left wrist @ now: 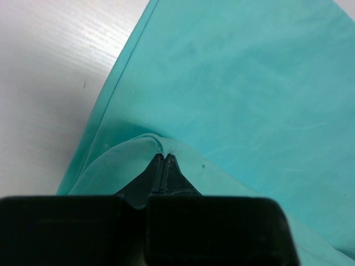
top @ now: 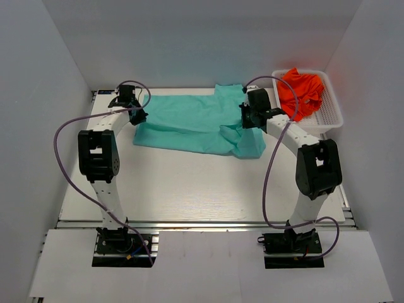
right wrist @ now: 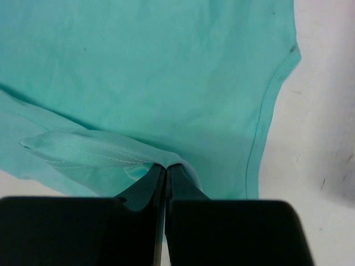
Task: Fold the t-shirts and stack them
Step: Fold the flattened tshirt in 1/3 of the way
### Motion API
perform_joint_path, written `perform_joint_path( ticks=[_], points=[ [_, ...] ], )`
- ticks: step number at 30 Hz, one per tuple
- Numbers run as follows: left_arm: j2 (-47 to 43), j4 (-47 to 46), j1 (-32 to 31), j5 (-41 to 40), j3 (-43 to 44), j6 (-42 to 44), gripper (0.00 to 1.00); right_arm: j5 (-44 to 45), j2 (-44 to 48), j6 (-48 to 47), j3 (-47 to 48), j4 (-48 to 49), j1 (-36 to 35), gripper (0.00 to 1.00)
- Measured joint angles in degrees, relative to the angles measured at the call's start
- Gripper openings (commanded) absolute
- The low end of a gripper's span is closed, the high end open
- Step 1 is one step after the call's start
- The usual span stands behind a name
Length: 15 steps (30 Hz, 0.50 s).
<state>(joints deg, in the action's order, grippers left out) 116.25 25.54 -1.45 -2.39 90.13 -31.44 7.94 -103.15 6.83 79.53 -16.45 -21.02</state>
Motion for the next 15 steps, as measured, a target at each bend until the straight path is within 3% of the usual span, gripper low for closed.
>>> perform_joint_path(
  ticks=[6,7,9,10,12,13,14,15],
  points=[
    [6.19,-0.17,0.13,0.00,5.64,0.15,0.00,-4.07,-7.65,-4.00,6.51,0.28,1.95,0.00],
    [7.21,0.09,0.17,-0.15,6.67,0.15,0.05,-4.46,-8.96,-4.17,7.67,0.28,2.27,0.00],
    [9.38,1.05,0.33,-0.44,9.66,0.26,0.35,-5.40,-12.00,-4.07,10.86,0.07,2.99,0.08],
    [10.38,1.38,0.44,-0.55,11.10,0.61,0.69,-5.60,-13.73,-3.78,13.05,-0.63,3.34,0.19],
    [12.41,2.16,0.66,-1.05,14.43,0.52,1.00,-5.88,-17.16,-2.62,17.90,-1.90,4.04,0.37],
    [13.11,2.32,0.83,-1.27,15.87,0.63,1.00,-6.03,-19.04,-2.14,20.87,-2.97,4.37,0.46],
    [13.57,2.47,1.05,-1.44,16.92,0.70,1.00,-6.25,-20.74,-1.64,23.78,-3.61,4.70,0.63],
    [13.57,2.62,1.22,-1.46,17.29,0.85,1.00,-6.47,-21.55,-0.85,25.27,-3.96,4.96,0.73]
  ],
)
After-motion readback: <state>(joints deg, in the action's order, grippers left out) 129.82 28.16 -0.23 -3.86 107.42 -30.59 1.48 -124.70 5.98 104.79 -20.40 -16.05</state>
